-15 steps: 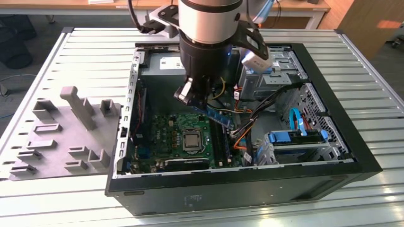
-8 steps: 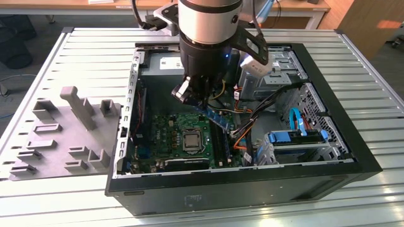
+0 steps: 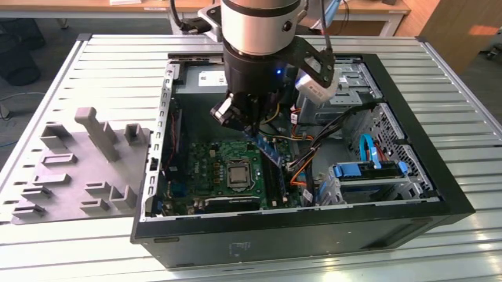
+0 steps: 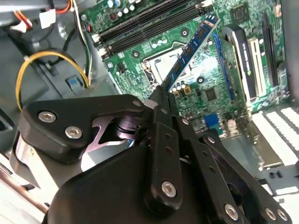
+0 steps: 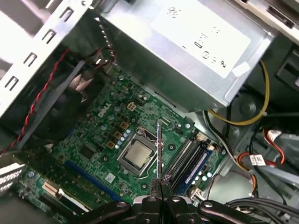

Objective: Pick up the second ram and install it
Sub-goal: 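Insert the second ram into the second slot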

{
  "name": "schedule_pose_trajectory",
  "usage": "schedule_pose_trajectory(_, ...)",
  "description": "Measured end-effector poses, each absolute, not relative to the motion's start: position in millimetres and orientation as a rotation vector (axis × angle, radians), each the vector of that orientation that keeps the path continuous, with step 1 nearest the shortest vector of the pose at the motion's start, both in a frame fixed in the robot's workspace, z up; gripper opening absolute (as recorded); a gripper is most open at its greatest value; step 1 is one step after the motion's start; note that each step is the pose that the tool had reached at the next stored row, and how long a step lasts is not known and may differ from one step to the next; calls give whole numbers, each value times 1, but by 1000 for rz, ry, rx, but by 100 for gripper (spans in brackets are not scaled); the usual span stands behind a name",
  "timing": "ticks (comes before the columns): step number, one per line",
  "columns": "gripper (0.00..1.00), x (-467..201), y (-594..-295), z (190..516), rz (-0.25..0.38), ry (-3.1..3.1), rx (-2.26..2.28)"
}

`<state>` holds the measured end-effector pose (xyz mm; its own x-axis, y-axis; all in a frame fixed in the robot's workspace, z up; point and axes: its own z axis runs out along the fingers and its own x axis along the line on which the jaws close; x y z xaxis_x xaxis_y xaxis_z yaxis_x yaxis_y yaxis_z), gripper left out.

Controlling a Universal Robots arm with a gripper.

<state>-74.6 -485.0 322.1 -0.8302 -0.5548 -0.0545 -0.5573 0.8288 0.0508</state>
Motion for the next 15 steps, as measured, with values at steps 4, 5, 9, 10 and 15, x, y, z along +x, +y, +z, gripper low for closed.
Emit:
schedule_pose_trajectory(4,12,-75,-485,322,98,2997,-794)
schedule_pose_trajectory(5,12,-75,-485,322,97,3003,-768)
schedule_pose_trajectory(9,12,-75,-485,321,95,3027,-657)
schedule_pose_trajectory(10,12,-75,-485,321,94,3032,-629)
schedule_pose_trajectory(15,12,-75,-485,321,91,3055,-489)
